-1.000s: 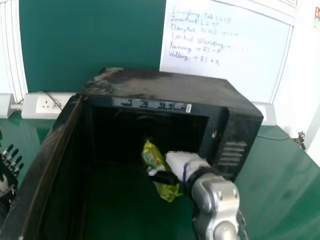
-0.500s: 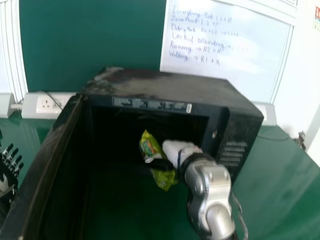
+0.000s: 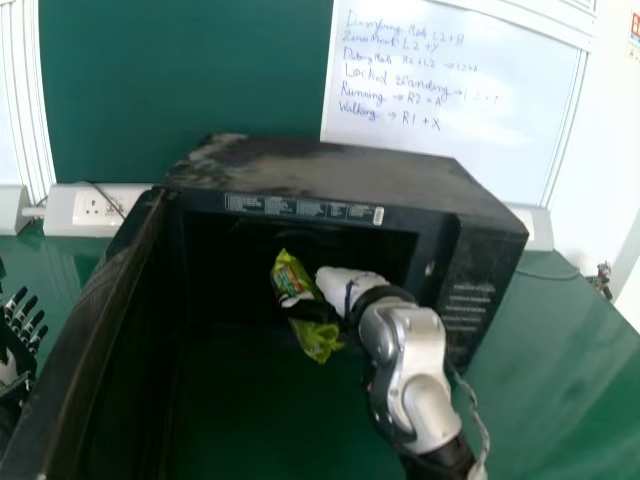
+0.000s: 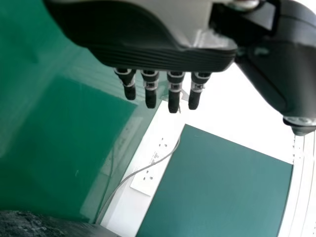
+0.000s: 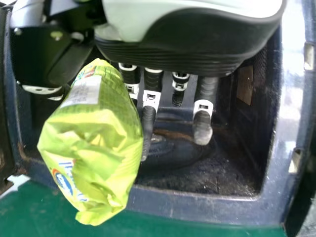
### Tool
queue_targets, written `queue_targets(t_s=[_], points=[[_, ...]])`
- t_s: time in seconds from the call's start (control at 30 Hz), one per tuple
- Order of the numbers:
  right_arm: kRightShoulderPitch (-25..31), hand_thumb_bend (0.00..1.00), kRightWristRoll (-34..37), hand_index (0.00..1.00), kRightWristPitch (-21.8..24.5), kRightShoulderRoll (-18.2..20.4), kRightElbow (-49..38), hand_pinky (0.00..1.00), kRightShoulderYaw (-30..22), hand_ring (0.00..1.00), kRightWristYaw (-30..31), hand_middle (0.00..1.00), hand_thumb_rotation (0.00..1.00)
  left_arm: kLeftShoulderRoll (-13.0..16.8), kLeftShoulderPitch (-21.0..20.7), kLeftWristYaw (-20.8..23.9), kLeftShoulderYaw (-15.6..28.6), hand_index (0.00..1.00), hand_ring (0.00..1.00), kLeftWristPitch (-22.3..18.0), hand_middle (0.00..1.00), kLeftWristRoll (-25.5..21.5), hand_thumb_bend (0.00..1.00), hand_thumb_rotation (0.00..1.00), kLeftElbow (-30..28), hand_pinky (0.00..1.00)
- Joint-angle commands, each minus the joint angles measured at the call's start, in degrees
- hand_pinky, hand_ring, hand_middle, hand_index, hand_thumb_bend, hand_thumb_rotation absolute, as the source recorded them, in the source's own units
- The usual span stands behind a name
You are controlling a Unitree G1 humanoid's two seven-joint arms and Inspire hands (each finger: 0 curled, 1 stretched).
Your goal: Put biscuit inside oven
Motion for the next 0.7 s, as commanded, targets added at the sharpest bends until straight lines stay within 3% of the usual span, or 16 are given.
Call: queue_targets(t_s=[0.0, 0.17, 0.43, 0.67], points=[[-2.33, 0.54, 1.08, 0.59, 0.44, -0.7, 1.37, 0.15, 0.46, 0.24, -2.49, 0.48, 0.0, -0.21, -0.18, 0.05, -0.2, 0.69, 0.81, 0.36, 0.82, -0.46, 0.55, 0.0, -0.6, 0.79], [-3.63, 0.52, 3.19, 0.49, 0.98, -0.88, 4.87, 0.18, 0.86, 0.28, -6.93, 0.48, 0.0, -0.59, -0.3, 0.84, -0.23, 0.68, 0.82, 0.83, 0.82, -0.41, 0.56, 0.0, -1.15, 0.79], [-7.67, 0.52, 7.12, 0.49, 0.92, -1.67, 11.05, 0.21, 2.46, 0.29, -10.49, 0.48, 0.0, -0.81, -0.1, 1.49, -0.51, 0.64, 0.77, 1.31, 0.78, -0.22, 0.59, 0.0, -2.23, 0.73], [-11.33, 0.52, 9.83, 0.49, 1.87, -1.38, 17.96, 0.21, 4.21, 0.29, -15.09, 0.48, 0.0, -1.01, -0.13, 1.77, -0.65, 0.69, 0.8, 1.64, 0.81, -0.11, 0.56, 0.0, -2.73, 0.78]])
